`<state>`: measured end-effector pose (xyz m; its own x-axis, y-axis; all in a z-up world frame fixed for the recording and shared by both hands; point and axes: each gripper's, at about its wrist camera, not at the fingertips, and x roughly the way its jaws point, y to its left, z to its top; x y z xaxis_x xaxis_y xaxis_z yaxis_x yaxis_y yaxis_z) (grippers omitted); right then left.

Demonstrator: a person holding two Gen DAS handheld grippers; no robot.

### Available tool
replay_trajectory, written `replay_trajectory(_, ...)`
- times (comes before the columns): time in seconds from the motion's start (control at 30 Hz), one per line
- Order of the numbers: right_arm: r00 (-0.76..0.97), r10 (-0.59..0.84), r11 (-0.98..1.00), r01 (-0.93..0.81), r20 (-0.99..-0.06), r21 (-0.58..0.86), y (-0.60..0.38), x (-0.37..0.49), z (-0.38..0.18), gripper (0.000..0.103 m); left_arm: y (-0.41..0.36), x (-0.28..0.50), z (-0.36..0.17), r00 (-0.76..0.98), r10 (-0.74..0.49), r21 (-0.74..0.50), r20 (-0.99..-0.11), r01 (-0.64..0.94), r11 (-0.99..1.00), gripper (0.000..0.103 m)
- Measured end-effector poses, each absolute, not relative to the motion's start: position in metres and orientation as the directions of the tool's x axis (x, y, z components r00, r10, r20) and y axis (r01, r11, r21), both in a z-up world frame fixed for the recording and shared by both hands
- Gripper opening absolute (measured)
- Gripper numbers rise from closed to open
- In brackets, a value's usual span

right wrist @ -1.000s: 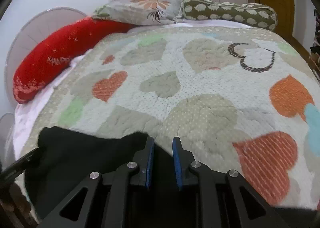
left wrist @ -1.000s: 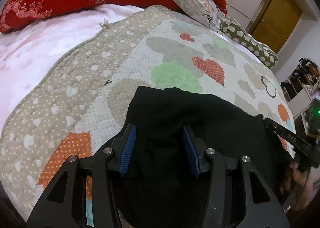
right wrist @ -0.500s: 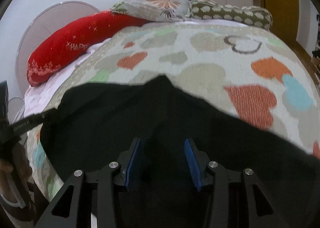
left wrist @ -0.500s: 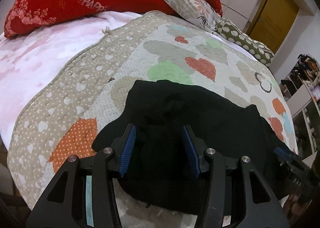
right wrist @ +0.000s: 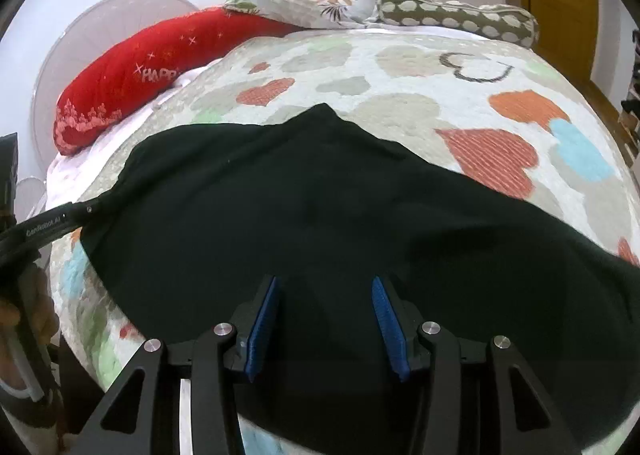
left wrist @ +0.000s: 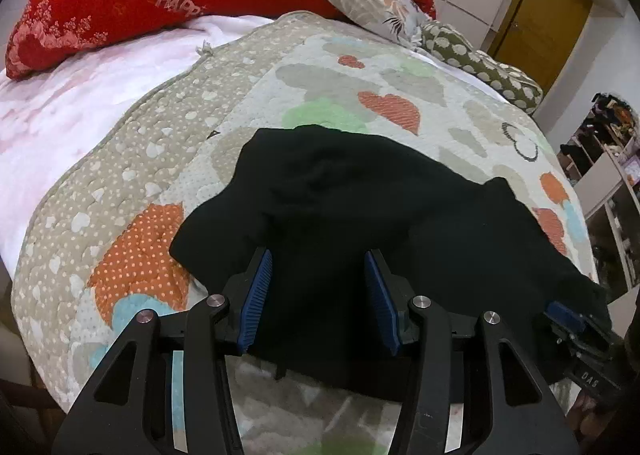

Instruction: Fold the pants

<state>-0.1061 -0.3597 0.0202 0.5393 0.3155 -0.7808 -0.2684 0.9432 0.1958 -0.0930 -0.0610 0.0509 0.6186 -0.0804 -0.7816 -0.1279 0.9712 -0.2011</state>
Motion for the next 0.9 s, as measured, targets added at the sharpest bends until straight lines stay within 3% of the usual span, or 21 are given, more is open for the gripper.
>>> replay_trajectory(0.2,0.593,0.244,0.97,-0.165,-0.767,0.18,-0.411,-0.14,0.03,0.047,-0.07,-0.109,0.063,0.649,-0.126,-0.234,-0.751,-0.083,0.969,0.048)
replay_trajectory(0.37,0.608,0.175,0.98,-0.036,-0.774,0.193,-0.472,-0.165,0.025,0.047,-0.08,-0.105,0.047,0.61,-0.142,-0.234,-0.78,-0.074,0.969,0.048)
replay_trajectory(0.6,0.644,0.249,0.941,0.016,-0.723,0.339,-0.524,-0.19,0.032,0.047,-0.097,-0.107,0.055,0.612,-0.177,-0.241,-0.771,-0.023,0.97,0.048)
replay_trajectory(0.73,0.701,0.176,0.95,0.064,-0.691,0.307,-0.535,-0.201,0.051,0.048,-0.115,-0.105,0.065,0.618,-0.214,-0.243,-0.757,0.037,0.969,0.048)
replay_trajectory(0.9,0.687,0.072,0.966,0.133,-0.723,0.222,-0.551,-0.194,0.053,0.049,-0.149,-0.097,0.066,0.589,-0.28,-0.252,-0.758,0.13,0.959,0.048)
